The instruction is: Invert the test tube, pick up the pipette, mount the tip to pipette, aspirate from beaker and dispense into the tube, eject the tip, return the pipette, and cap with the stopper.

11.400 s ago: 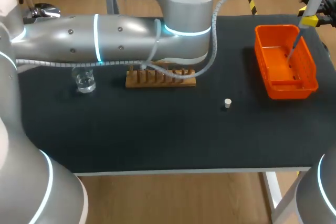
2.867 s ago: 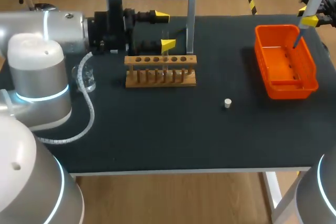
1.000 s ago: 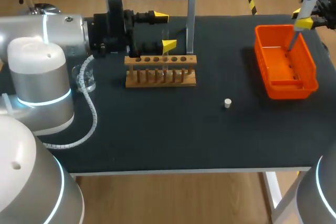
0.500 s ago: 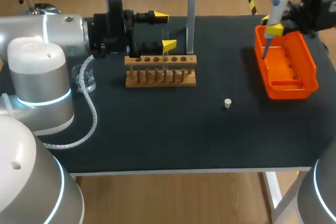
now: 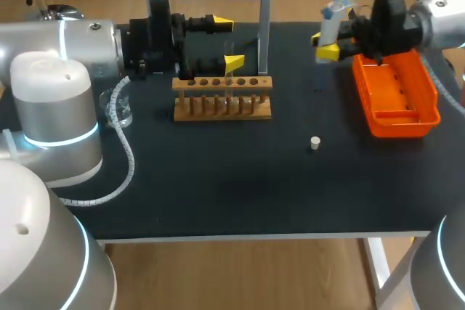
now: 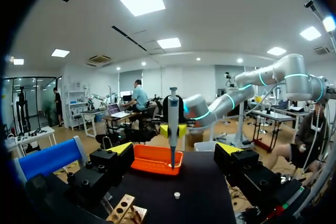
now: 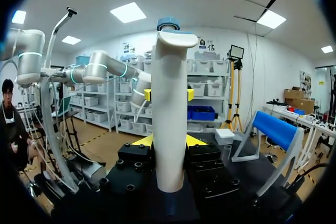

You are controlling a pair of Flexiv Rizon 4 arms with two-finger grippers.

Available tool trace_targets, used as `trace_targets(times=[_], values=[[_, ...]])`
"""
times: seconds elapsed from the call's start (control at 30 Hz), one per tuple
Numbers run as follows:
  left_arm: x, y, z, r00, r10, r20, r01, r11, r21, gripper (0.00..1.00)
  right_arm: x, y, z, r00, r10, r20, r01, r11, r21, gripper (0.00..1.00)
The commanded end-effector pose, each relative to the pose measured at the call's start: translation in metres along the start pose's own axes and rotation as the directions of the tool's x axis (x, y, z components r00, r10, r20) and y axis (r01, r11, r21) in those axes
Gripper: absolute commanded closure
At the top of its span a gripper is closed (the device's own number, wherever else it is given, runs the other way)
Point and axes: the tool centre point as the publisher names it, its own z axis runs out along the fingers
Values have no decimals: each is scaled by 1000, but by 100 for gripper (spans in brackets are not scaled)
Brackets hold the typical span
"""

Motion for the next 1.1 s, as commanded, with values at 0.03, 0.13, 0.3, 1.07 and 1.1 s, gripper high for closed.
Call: trace_targets(times=[0.03, 0.13, 0.3, 1.07, 1.1], values=[[1, 1, -1, 1000, 1, 3, -1, 1000, 4, 0, -7, 1, 26, 1000, -19, 3, 19, 1000, 4, 100], [1, 1, -1, 1000, 1, 3, -1, 1000, 4, 0, -10, 1, 39, 999, -32, -3, 32, 999, 2, 100], [1, 1, -1, 1000, 1, 3, -1, 1000, 4, 0, -15, 1, 58, 998, -66, -13, 66, 998, -5, 100], [1, 1, -1, 1000, 1, 3, -1, 1000, 4, 0, -22, 0, 120, 994, -96, -59, 93, 994, -54, 100], [1, 1, -1, 1000, 1, 3, -1, 1000, 4, 0, -21, 0, 122, 994, -96, -60, 93, 994, -53, 100]])
